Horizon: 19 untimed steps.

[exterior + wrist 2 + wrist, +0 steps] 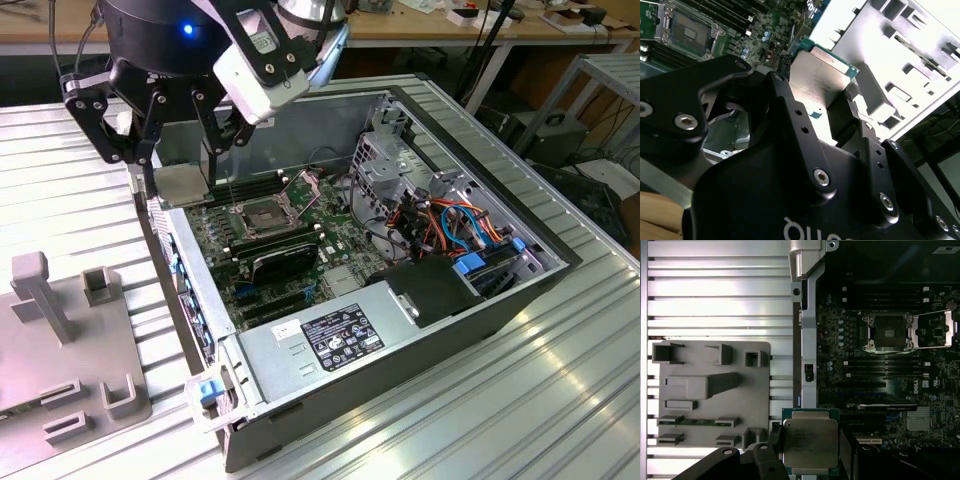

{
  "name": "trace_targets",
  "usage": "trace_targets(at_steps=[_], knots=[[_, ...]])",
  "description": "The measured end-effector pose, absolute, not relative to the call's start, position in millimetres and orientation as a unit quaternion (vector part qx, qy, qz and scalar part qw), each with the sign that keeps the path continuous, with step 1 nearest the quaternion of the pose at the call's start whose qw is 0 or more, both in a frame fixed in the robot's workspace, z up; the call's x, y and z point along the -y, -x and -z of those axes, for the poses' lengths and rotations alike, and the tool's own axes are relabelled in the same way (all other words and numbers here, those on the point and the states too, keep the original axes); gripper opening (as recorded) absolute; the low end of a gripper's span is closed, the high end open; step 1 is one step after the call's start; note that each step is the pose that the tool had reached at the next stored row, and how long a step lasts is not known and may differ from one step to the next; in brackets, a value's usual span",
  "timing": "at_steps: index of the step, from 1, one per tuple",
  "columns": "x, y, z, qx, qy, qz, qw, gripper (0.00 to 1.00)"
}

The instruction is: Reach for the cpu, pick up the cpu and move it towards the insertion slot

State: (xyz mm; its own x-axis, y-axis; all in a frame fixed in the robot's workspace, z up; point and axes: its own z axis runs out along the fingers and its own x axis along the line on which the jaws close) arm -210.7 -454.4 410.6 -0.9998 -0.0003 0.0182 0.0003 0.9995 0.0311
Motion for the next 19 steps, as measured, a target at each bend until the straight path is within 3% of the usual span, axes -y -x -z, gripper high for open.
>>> trace_targets(at_steps=[19], knots=[[445.5, 182.6, -410.0, 1.000, 0.000, 0.015, 0.009, 0.55]])
